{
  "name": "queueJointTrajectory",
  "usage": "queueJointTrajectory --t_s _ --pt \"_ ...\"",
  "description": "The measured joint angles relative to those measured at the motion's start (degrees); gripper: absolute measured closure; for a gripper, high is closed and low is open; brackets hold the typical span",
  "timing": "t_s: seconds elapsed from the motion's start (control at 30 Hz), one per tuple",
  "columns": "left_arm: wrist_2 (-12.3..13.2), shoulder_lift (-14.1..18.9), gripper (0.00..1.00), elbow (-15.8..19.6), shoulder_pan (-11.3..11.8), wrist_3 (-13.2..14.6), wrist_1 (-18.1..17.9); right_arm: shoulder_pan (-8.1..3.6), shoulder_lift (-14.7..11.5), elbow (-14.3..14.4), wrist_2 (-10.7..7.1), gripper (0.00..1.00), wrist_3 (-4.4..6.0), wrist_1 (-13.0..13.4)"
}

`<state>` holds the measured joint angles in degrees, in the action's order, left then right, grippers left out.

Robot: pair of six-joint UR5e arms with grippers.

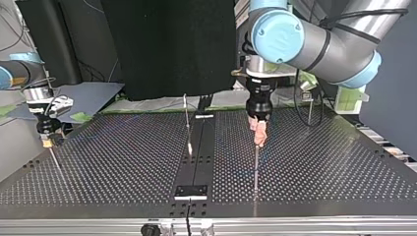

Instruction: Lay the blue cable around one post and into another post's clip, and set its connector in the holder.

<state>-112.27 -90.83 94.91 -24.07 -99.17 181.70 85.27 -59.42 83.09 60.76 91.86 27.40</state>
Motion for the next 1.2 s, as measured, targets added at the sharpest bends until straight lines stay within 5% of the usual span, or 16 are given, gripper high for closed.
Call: queueJointTrajectory --t_s 0.57,1.2 --pt "-0.7 -0.3 0.02 9.9 -2.0 0.4 -9.9 0.06 0.0 -0.3 0.04 0.01 0.18 -0.1" --pt "1.3 -10.3 0.02 21.2 -2.8 1.9 -21.2 0.31 0.0 -0.3 0.07 0.01 -0.03 -0.4"
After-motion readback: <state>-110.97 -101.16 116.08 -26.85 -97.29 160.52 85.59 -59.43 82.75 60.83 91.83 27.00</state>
